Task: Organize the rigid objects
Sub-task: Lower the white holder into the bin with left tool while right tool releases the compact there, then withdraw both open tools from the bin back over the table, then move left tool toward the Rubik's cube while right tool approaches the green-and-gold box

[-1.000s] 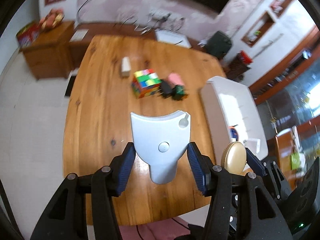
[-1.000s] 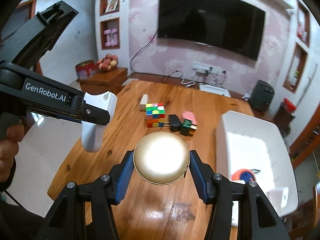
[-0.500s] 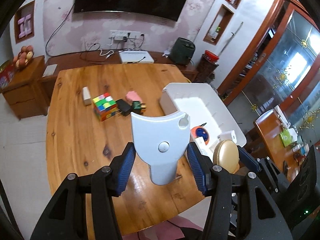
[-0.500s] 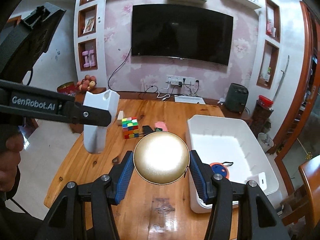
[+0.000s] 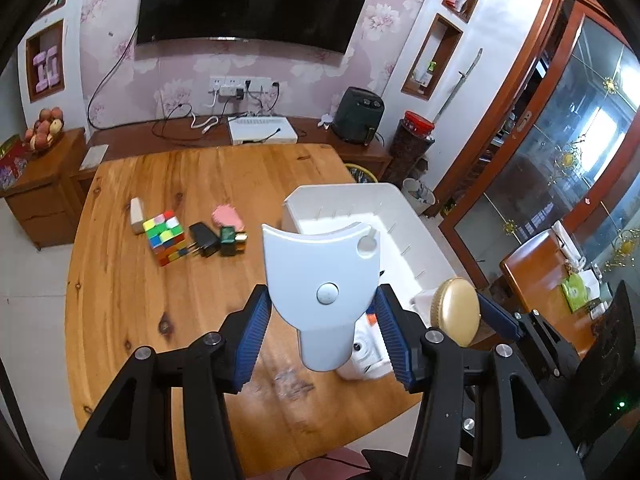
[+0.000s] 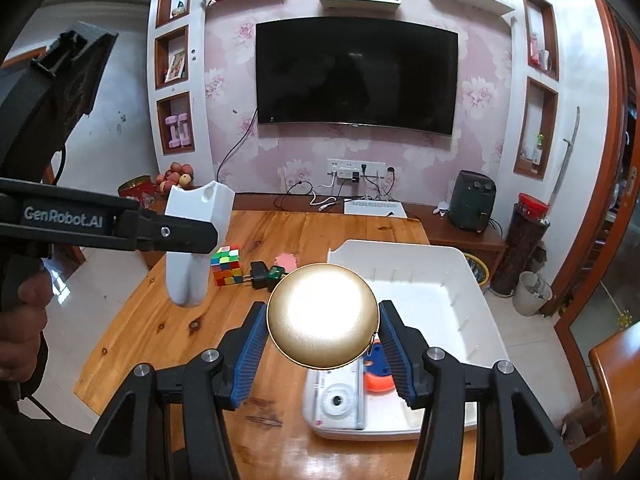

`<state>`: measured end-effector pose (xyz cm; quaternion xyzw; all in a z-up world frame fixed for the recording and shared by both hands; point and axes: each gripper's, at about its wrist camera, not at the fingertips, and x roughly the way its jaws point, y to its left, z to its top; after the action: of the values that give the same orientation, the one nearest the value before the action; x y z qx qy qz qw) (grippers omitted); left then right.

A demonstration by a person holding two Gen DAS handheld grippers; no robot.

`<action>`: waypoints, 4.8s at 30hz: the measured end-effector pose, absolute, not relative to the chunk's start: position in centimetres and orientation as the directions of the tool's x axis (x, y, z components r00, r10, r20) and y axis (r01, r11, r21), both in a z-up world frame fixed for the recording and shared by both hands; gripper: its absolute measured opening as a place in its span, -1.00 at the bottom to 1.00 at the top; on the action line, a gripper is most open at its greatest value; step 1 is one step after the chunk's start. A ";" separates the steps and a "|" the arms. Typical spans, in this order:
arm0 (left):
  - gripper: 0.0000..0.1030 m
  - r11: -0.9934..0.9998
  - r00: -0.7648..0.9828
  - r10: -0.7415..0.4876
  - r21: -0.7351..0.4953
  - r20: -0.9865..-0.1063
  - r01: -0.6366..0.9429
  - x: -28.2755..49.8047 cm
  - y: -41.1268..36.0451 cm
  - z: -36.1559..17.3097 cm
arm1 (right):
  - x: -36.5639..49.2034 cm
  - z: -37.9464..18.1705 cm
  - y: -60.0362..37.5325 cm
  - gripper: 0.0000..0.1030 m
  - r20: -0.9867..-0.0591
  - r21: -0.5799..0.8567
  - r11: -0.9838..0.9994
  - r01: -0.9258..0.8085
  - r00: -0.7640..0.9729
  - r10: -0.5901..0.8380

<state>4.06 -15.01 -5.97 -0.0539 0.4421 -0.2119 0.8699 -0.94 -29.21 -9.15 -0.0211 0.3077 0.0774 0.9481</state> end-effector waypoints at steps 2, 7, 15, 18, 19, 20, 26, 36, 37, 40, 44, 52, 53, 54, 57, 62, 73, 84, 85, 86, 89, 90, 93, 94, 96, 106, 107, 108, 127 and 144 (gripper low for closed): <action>0.12 0.904 0.526 -0.418 -0.283 -0.741 0.319 4.1 -16.1 -5.9 | -0.6 -9.2 -30.1 0.08 -0.585 0.003 0.984 -0.176 0.798 0.144; 0.12 0.908 0.566 -0.413 -0.272 -0.714 0.320 3.7 -19.0 -5.6 | 0.6 -9.0 -33.0 0.08 -0.569 -0.006 0.977 -0.215 0.804 0.174; 0.12 0.915 0.593 -0.401 -0.271 -0.698 0.300 4.2 -22.4 -5.7 | 2.7 -9.4 -37.2 0.08 -0.589 -0.031 0.967 -0.252 0.787 0.186; 0.12 0.912 0.590 -0.406 -0.271 -0.698 0.307 4.0 -23.7 -5.8 | 3.4 -10.3 -38.1 0.08 -0.622 -0.025 0.967 -0.253 0.761 0.183; 0.12 0.911 0.587 -0.409 -0.272 -0.698 0.311 4.0 -24.0 -5.9 | 3.5 -10.6 -38.4 0.08 -0.633 -0.023 0.967 -0.253 0.753 0.182; 0.12 0.908 0.581 -0.414 -0.273 -0.700 0.317 4.0 -24.5 -6.0 | 3.6 -10.9 -38.6 0.08 -0.647 -0.022 0.967 -0.253 0.741 0.179; 0.13 0.892 0.538 -0.432 -0.257 -0.724 0.372 4.3 -26.9 -6.5 | 4.2 -12.6 -39.9 0.08 -0.693 -0.014 0.973 -0.230 0.704 0.156; 0.18 0.902 0.534 -0.387 -0.189 -0.752 0.388 4.3 -27.7 -6.4 | 6.3 -14.3 -40.5 0.08 -0.758 0.004 0.986 -0.169 0.642 0.113; 0.24 0.907 0.544 -0.379 -0.182 -0.749 0.381 4.2 -27.5 -6.2 | 6.5 -14.4 -40.4 0.08 -0.764 0.006 0.986 -0.164 0.636 0.111; 0.35 0.917 0.568 -0.361 -0.171 -0.740 0.360 3.9 -26.8 -5.9 | 7.0 -15.0 -40.1 0.08 -0.782 0.012 0.988 -0.157 0.614 0.107; 0.35 0.930 0.577 -0.334 -0.162 -0.745 0.329 3.9 -26.1 -6.0 | 7.0 -15.6 -39.3 0.08 -0.801 0.016 0.986 -0.168 0.587 0.114; 0.35 0.950 0.586 -0.284 -0.139 -0.759 0.279 3.7 -25.2 -6.4 | 6.9 -16.1 -39.0 0.13 -0.821 0.023 0.984 -0.176 0.559 0.119; 0.35 0.952 0.587 -0.276 -0.135 -0.761 0.273 3.6 -25.1 -6.4 | 6.9 -16.0 -39.1 0.19 -0.820 0.025 0.984 -0.174 0.560 0.120; 0.36 0.957 0.589 -0.262 -0.125 -0.764 0.263 3.6 -25.1 -6.4 | 6.9 -16.0 -39.1 0.24 -0.818 0.025 0.984 -0.176 0.562 0.121; 0.35 0.978 0.587 -0.175 -0.069 -0.790 0.198 4.0 -24.8 -6.9 | 7.0 -15.9 -39.1 0.28 -0.815 0.034 0.984 -0.176 0.565 0.129; 0.36 0.994 0.570 -0.096 -0.046 -0.816 0.101 4.2 -23.3 -7.7 | 7.1 -16.2 -38.8 0.28 -0.820 0.050 0.980 -0.192 0.552 0.150; 0.35 0.995 0.498 -0.031 -0.075 -0.867 -0.069 2.7 -19.0 -9.6 | 7.1 -17.3 -37.6 0.28 -0.830 0.138 0.965 -0.224 0.506 0.236; 0.36 0.985 0.365 0.033 -0.033 -0.930 -0.172 2.5 -16.1 -11.7 | 6.8 -18.0 -35.4 0.28 -0.837 0.205 0.947 -0.248 0.457 0.301; 0.36 0.983 0.354 0.027 -0.040 -0.935 -0.179 2.7 -15.8 -11.9 | 6.7 -17.9 -35.1 0.28 -0.836 0.204 0.946 -0.254 0.458 0.303; 0.36 0.982 0.349 0.023 -0.045 -0.937 -0.184 2.8 -15.5 -12.1 | 6.7 -17.8 -35.0 0.28 -0.833 0.203 0.944 -0.259 0.461 0.305; 0.36 0.977 0.340 -0.019 -0.089 -0.940 -0.192 3.4 -14.4 -12.4 | 6.6 -17.4 -34.5 0.28 -0.824 0.201 0.940 -0.274 0.472 0.313; 0.36 0.975 0.345 -0.037 -0.109 -0.938 -0.194 3.7 -14.0 -12.4 | 6.6 -17.2 -34.3 0.28 -0.819 0.203 0.939 -0.278 0.478 0.318; 0.36 0.974 0.357 -0.041 -0.117 -0.933 -0.195 4.7 -13.1 -12.2 | 6.7 -16.5 -33.7 0.28 -0.802 0.210 0.935 -0.285 0.497 0.331; 0.36 0.974 0.357 -0.039 -0.115 -0.933 -0.194 5.2 -12.8 -12.2 | 6.7 -16.3 -33.5 0.28 -0.796 0.212 0.934 -0.286 0.504 0.335; 0.36 0.975 0.351 -0.039 -0.113 -0.935 -0.192 6.1 -12.1 -12.3 | 6.9 -15.9 -33.0 0.28 -0.784 0.222 0.933 -0.285 0.516 0.344; 0.36 0.970 0.329 -0.095 -0.162 -0.940 -0.183 11.0 -7.6 -12.4 | 7.6 -13.7 -28.7 0.28 -0.714 0.228 0.921 -0.315 0.589 0.378; 0.36 0.968 0.332 -0.098 -0.167 -0.938 -0.185 11.5 -7.0 -12.2 | 7.7 -13.6 -28.3 0.28 -0.711 0.224 0.921 -0.317 0.594 0.377; 0.36 0.967 0.333 -0.101 -0.171 -0.937 -0.188 11.8 -6.5 -12.1 | 7.9 -13.5 -27.6 0.28 -0.706 0.216 0.922 -0.321 0.601 0.374; 0.50 0.956 0.260 -0.136 -0.195 -0.956 -0.217 19.5 0.6 -14.1 | 14.4 -15.7 -19.2 0.28 -0.716 0.197 0.951 -0.240 0.627 0.306; 0.51 0.928 0.108 -0.310 -0.326 -0.945 -0.180 26.5 0.7 -20.2 | 19.8 -21.7 -15.9 0.28 -0.772 0.128 0.992 -0.021 0.626 0.112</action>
<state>26.49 0.71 -20.25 -0.1839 0.6664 -0.0452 0.7211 19.81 -15.92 -21.71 0.0533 0.4308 0.0369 0.9001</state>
